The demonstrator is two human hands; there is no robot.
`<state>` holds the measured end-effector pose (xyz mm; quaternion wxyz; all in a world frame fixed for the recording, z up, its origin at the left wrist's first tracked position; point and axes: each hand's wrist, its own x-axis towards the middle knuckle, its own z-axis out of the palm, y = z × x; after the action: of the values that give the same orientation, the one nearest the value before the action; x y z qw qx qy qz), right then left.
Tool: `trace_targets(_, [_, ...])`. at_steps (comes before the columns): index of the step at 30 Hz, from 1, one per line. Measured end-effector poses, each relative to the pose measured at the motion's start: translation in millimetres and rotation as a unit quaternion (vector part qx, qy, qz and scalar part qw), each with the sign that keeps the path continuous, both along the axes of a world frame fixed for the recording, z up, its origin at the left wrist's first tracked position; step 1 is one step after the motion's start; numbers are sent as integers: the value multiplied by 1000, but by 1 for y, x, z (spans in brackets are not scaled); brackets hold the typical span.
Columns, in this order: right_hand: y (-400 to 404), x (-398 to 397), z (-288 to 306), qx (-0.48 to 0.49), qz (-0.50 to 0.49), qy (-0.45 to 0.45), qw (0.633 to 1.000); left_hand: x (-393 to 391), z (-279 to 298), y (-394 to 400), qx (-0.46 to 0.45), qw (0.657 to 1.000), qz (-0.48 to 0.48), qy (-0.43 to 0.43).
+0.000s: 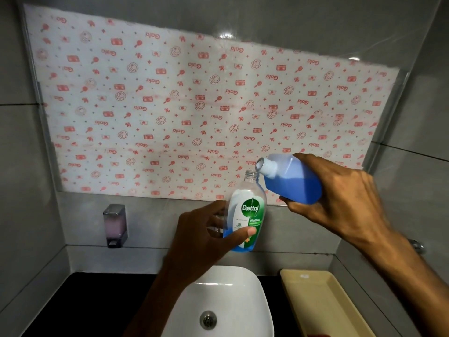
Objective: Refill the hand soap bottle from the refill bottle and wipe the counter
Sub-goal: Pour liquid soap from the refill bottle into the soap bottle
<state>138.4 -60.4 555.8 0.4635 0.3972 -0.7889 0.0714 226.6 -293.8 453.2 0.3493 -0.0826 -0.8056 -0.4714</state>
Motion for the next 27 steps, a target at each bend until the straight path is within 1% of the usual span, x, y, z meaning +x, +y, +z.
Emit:
trace_targets(12, [4, 6, 5, 29, -19, 4, 999, 5, 2, 2, 0, 1000, -17, 1])
trace_targets(27, [7, 10, 8, 48, -28, 12, 998, 8, 2, 5, -26, 1000, -5, 13])
